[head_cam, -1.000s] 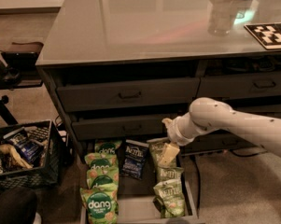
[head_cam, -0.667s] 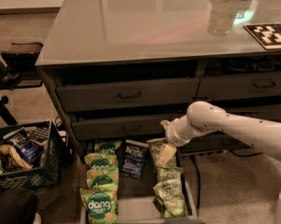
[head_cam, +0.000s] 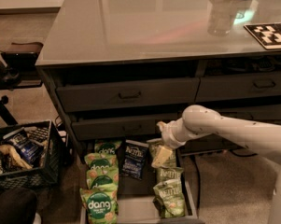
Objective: Pick blue chip bag from bottom drawer and place on counter
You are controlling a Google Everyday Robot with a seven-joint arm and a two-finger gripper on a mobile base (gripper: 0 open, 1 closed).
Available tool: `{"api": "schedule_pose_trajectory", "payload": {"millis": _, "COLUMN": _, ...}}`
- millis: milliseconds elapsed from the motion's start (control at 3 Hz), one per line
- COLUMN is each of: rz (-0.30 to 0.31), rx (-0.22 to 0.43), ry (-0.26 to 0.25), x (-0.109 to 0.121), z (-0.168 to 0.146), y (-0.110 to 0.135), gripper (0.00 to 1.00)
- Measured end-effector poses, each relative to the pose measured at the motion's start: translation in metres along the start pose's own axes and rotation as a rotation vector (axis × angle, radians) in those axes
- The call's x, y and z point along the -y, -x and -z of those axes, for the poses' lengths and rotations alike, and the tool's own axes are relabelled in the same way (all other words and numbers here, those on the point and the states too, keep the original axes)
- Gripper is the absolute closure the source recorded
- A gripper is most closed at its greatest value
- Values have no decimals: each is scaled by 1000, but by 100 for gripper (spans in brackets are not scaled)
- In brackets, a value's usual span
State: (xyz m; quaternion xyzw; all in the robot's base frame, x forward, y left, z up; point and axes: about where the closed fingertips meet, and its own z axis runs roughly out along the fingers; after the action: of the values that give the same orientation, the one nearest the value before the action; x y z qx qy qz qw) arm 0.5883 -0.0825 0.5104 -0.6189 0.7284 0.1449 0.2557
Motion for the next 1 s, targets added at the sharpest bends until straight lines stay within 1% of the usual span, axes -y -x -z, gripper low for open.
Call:
{"api": "schedule_pose_trajectory", "payload": {"millis": 333, "rz": 78, "rx": 52, "ry": -34, "x": 14, "z": -44, "y": 1, "gripper": 0}}
{"api": "schedule_pose_trajectory", "payload": {"millis": 667, "rz": 199, "rx": 87, "ry": -35, "x": 22, "z": -102, "y": -6, "gripper": 0}}
{"api": "schedule_pose_trajectory", "payload": {"millis": 1000, "rz": 248, "rx": 119, "ry": 6, "x": 28, "z": -149, "y": -20, "gripper": 0}}
